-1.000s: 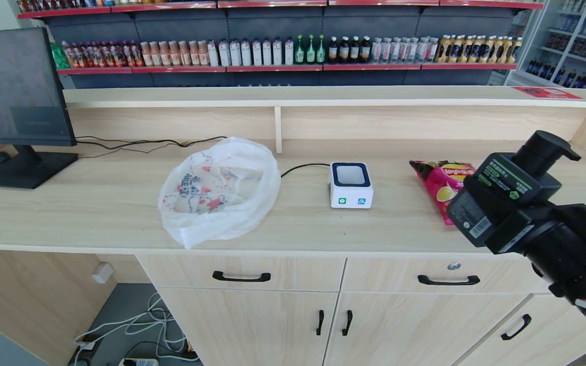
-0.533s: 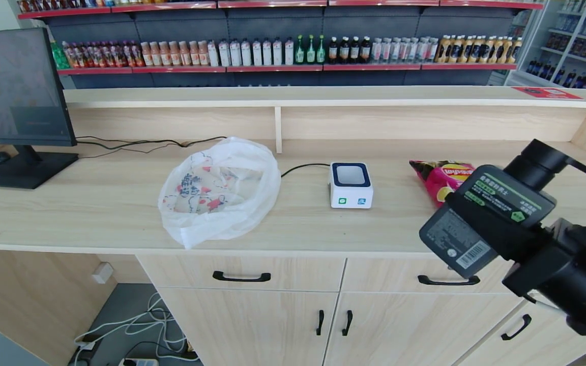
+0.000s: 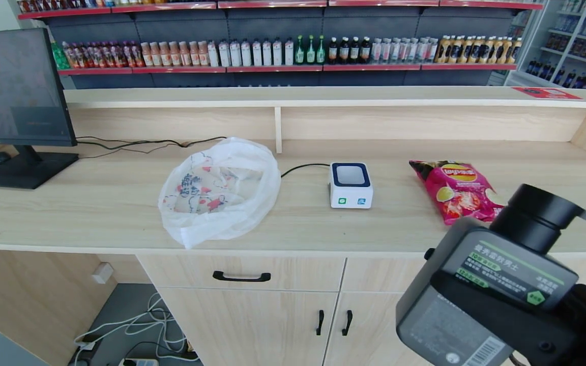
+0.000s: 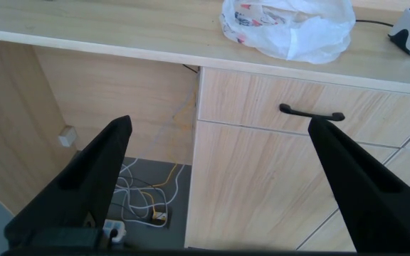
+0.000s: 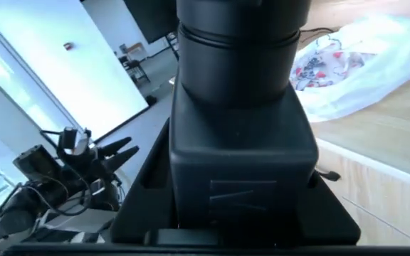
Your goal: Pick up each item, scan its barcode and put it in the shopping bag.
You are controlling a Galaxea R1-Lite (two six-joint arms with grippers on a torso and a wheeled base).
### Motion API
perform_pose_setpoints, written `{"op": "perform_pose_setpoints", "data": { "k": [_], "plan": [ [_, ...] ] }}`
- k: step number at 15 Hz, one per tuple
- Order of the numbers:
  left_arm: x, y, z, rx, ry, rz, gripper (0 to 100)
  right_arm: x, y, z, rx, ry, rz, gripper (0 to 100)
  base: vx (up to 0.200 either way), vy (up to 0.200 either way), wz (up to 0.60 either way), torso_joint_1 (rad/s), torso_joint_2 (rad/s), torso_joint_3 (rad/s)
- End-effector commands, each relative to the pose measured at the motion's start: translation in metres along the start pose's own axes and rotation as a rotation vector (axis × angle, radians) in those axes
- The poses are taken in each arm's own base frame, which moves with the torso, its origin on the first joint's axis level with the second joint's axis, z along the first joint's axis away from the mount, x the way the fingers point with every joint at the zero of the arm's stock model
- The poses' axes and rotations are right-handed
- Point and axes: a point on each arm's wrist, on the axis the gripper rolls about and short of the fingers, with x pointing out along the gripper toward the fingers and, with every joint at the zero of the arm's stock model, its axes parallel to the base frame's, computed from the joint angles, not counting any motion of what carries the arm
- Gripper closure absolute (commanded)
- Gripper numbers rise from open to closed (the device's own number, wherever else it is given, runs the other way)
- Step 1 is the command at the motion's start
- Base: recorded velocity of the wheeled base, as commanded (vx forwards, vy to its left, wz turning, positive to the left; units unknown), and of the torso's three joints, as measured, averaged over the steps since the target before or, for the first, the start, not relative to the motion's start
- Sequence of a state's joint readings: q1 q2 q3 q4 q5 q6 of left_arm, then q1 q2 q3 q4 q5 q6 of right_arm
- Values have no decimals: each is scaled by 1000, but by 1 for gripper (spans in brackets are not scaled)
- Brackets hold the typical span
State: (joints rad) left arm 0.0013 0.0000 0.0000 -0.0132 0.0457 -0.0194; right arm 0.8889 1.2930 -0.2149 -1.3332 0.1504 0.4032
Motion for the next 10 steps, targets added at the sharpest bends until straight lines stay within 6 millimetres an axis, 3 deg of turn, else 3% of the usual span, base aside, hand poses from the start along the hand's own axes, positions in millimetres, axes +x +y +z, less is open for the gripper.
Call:
{"op": "perform_pose_setpoints", "data": {
  "k": [1,10],
  "plan": [
    [0,0,0,-1,1,1,0,4,2,1,42,5,32,100,0,0,0,0,0,0],
    [0,0,0,-1,-1,1,0,43,9,26,264,-30,188,100,0,0,0,0,0,0]
  ]
}}
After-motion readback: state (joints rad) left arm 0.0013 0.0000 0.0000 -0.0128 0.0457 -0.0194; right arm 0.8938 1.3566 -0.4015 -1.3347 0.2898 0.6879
